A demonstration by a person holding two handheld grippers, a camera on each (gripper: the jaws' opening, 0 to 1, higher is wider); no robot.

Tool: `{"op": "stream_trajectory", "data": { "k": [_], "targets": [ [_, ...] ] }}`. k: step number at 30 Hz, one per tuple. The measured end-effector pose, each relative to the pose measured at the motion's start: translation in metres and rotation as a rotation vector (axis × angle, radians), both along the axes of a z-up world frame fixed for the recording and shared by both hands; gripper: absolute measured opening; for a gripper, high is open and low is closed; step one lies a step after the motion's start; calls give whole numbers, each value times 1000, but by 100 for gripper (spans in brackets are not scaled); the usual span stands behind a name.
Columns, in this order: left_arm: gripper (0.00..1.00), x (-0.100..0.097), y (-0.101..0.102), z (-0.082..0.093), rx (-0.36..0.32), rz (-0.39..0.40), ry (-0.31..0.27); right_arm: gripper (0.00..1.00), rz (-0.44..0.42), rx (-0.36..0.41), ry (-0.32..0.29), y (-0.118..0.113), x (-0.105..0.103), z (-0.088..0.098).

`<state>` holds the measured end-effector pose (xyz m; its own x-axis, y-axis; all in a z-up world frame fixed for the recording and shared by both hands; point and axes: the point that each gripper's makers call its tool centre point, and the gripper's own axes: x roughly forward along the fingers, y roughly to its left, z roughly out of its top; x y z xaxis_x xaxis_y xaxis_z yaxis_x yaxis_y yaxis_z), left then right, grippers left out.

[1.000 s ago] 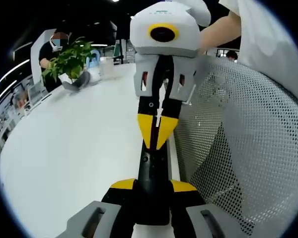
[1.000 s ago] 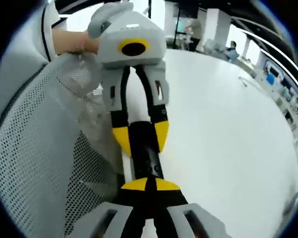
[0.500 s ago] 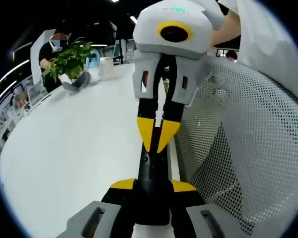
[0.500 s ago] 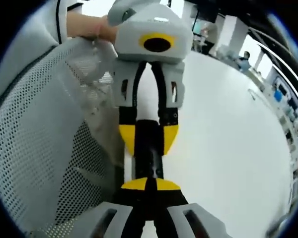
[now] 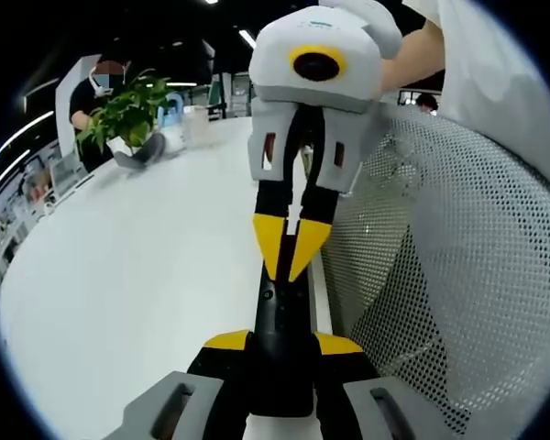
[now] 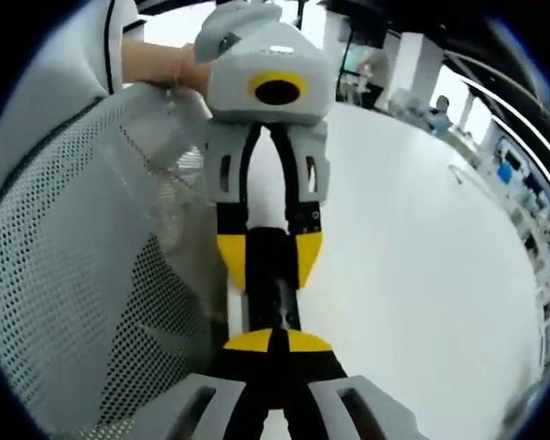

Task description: Press the specified remote control buttons in sequence, fully releasing each button before pressing the next.

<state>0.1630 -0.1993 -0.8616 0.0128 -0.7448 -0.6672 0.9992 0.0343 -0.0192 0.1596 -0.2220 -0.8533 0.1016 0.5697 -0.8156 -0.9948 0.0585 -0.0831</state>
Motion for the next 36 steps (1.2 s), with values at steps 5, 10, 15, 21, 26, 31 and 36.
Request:
{"op": "stream_trajectory", "data": {
  "k": [5,10,15,21,26,31,36],
  "targets": [
    [25,0,0,0,1,-1,-1,0,0,-7,-10,0,1,0],
    [25,0,0,0,1,-1,-1,0,-5,-15,0,-2,1,0],
    [25,0,0,0,1,-1,0,0,-14,-26,16,-1,1,0],
    [25,0,0,0,1,-3,1,0,-42,-75,65,1,3,-2],
    [25,0,0,0,2,-4,1,0,-37,-80,58,-1,2,-2],
    [25,0,0,0,1,0,1,0,-106,3,157,-1,3,0],
    [25,0,0,0,-2,3,3,0,-141,37,210,-3,4,0]
  ]
}}
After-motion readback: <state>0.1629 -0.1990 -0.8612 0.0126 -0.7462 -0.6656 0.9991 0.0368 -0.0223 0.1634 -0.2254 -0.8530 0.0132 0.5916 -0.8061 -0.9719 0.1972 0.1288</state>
